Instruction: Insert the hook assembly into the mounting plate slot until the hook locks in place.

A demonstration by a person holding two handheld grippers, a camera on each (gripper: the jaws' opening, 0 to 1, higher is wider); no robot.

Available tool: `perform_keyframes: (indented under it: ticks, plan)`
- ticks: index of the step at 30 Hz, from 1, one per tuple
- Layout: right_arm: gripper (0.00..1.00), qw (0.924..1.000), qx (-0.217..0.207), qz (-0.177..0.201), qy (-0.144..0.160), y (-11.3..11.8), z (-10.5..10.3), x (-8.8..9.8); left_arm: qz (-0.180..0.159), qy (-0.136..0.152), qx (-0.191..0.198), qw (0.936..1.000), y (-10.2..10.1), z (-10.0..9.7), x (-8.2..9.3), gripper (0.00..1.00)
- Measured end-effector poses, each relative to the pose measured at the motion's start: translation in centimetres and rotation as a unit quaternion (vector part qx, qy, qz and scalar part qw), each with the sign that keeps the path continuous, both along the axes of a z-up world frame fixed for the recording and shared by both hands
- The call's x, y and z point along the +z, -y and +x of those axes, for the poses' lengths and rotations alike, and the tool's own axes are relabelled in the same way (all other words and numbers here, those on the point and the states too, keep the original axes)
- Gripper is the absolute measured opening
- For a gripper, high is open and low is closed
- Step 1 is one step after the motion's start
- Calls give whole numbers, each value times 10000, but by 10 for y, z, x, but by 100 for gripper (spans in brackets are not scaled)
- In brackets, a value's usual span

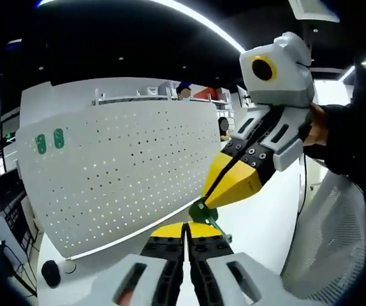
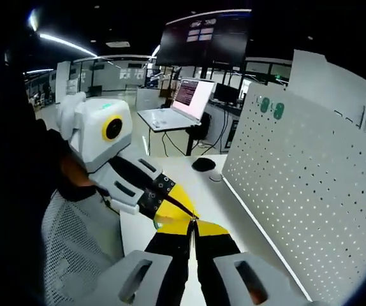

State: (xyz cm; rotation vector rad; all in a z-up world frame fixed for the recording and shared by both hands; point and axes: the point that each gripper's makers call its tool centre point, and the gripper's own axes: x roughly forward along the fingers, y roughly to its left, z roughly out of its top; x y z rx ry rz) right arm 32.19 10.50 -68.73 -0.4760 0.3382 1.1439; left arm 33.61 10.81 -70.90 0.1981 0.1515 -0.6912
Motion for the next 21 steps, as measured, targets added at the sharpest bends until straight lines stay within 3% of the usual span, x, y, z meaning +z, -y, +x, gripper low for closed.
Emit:
perform_keyframes:
  ticks: [5,9,14,21]
  plan:
    - [0,9999,-117,98,-15,3,4,3,-25,78,64,9999,-2,1,5,1]
    - [0,9994,-281,199,3,8,11,7,-250,26,174,9995,-11,0,10,2]
    - [0,9984,-490,266,11,14,20,8,-632,-69,302,9975,-20,-2,16,11]
    - [0,9966,-712,408,35,19,29,12,-803,-11,203,9966,-16,-10,23,21]
